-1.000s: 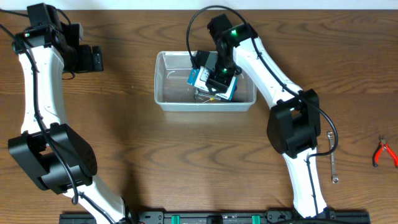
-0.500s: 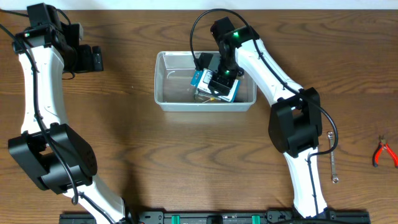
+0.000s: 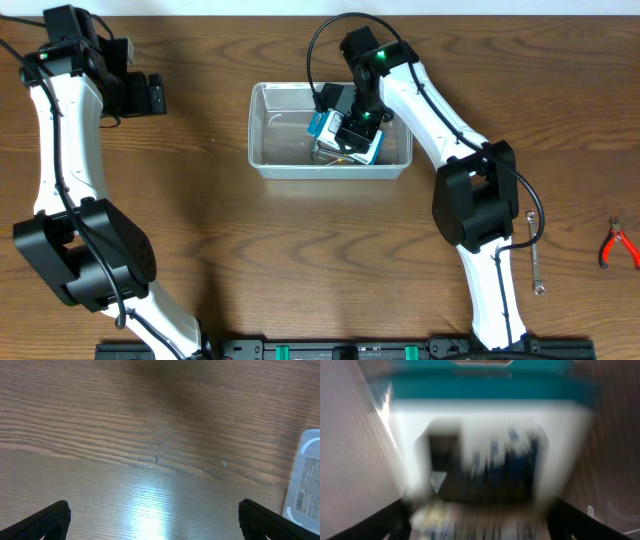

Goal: Pack container
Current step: 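Lower the package into the box and open the right gripper, then raise the right gripper and move it right toward the steel wrench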

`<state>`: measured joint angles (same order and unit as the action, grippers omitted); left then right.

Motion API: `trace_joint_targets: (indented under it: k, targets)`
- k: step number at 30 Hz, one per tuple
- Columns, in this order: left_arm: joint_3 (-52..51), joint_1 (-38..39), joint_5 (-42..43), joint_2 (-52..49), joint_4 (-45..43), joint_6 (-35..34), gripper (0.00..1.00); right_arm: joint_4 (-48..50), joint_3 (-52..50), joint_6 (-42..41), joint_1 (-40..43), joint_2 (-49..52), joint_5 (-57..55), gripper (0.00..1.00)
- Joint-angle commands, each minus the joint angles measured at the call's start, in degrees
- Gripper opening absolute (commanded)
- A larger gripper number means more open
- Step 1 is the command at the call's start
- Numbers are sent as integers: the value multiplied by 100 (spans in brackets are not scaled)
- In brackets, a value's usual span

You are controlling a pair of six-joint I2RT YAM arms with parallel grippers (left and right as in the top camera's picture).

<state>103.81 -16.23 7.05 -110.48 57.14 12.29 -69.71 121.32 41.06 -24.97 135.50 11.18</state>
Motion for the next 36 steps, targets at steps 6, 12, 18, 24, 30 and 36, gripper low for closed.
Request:
trace_joint_targets:
  k: [6,12,18,24,30,36]
  targets:
    - [-44,-13,-68,-42,20,55,98,20,-4,-35,96,-48,107,99]
    - [-44,-13,-68,-42,17,55,98,-17,234,-544,101,-87,109,99]
    - [-44,-13,-68,-42,17,55,98,-533,1266,-848,107,-448,22,99]
    - [-44,-13,-68,-42,17,55,98,-1244,2361,-1690,149,-1008,-1023,99]
    - [-44,-13,-68,-42,17,55,98,-1928,2520,-1888,457,-1631,-1091,99]
    - [-44,-13,-68,-42,17,55,98,-2763,2514,-2610,1067,-1864,-1095,99]
